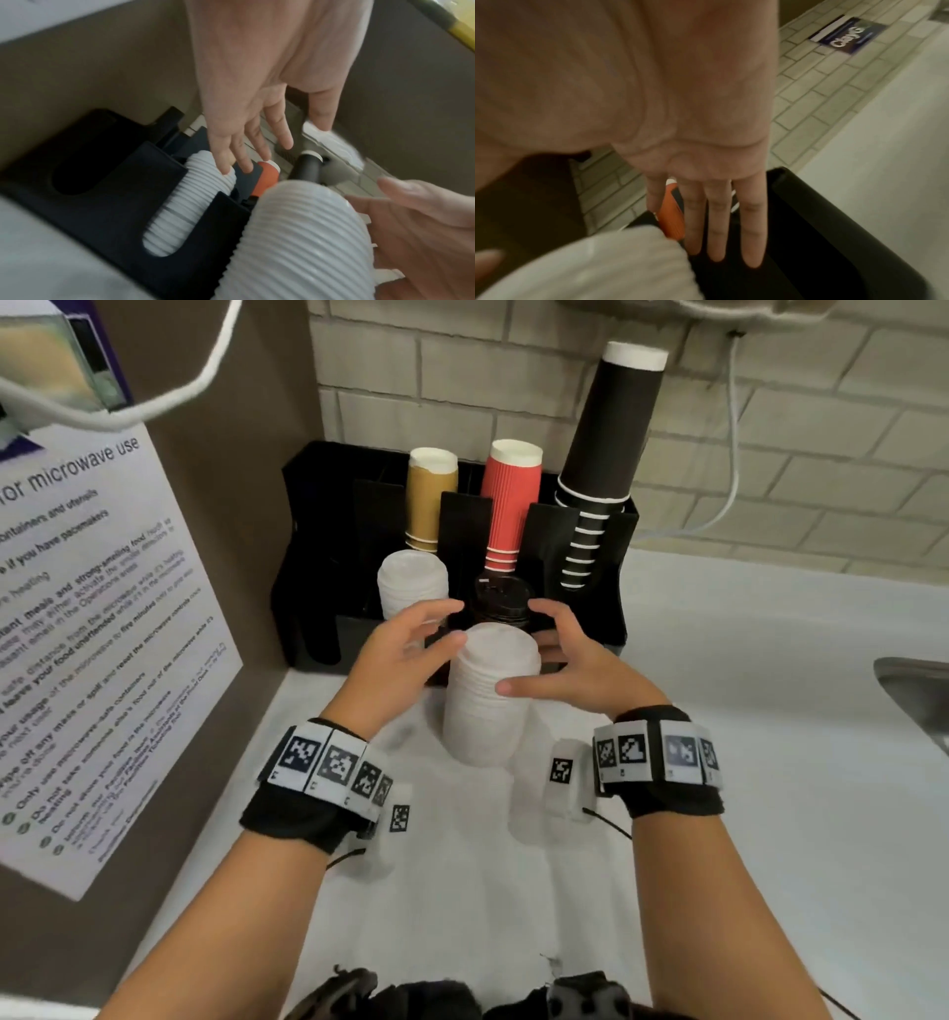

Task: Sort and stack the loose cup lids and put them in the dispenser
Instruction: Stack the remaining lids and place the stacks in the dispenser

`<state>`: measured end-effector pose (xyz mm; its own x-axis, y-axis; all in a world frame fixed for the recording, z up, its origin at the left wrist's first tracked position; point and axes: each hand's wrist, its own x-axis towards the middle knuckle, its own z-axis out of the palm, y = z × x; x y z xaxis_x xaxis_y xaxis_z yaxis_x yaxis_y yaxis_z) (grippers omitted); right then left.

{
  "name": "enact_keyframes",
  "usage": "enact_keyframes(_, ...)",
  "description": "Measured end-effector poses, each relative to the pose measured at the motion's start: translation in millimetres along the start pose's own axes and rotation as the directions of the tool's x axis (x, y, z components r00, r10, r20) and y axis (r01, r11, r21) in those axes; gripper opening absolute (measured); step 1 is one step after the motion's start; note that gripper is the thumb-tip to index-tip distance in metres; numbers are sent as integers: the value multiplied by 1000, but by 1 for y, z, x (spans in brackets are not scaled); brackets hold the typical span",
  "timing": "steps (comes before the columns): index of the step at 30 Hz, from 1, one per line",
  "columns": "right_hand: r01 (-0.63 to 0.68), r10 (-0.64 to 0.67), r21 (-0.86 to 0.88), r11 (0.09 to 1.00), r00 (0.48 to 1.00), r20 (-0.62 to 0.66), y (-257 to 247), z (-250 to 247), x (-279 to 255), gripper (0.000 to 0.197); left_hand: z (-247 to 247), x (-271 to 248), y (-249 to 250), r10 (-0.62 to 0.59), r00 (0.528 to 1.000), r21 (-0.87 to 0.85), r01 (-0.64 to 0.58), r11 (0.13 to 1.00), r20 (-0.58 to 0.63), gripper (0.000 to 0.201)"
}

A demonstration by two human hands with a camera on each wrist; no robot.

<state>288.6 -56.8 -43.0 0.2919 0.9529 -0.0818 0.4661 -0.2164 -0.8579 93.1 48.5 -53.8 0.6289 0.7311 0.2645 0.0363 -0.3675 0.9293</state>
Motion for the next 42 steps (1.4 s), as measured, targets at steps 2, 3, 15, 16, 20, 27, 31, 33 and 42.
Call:
enact_keyframes(2, 61, -59, -108, 992, 998, 21, -18, -10, 6, 99, -10, -9, -4, -26, 996, -105, 16, 994, -86, 25)
enact_keyframes(3, 89, -80, -175, 981, 995, 61, -26, -13, 10, 95, -13, -14, -6, -47, 993, -147, 32, 989, -105, 25)
enact_keyframes(15, 253, 29, -693, 674, 929, 368, -62, 1, 41, 78, -20, -36, -10, -151, 981, -268, 115, 957, -118, 22)
enact_keyframes(16, 260, 21, -691, 675, 929, 370, -63, 1, 41, 76, -19, -37, -9, -152, 981, -275, 115, 955, -117, 22)
enact_keyframes(20, 289, -37, -670, 684, 931, 363, -64, -2, 38, 70, -14, -38, -4, -141, 984, -281, 106, 954, -106, 23)
enact_keyframes(27, 402, -338, -282, 871, 908, 248, -86, -9, 13, 62, 13, -31, 11, -51, 999, -276, 46, 960, -9, 94)
enact_keyframes(31, 441, -409, -133, 888, 887, 214, -96, -2, -1, 60, 20, -24, 23, 38, 997, -318, -58, 946, -68, 98)
enact_keyframes(33, 421, -398, -76, 904, 893, 211, -97, -4, -4, 64, 19, -25, 24, 39, 996, -355, -66, 933, -83, 96)
enact_keyframes(42, 419, -423, 62, 906, 893, 152, -87, -7, -10, 66, 16, -25, 33, 74, 991, -393, -112, 913, -111, 100)
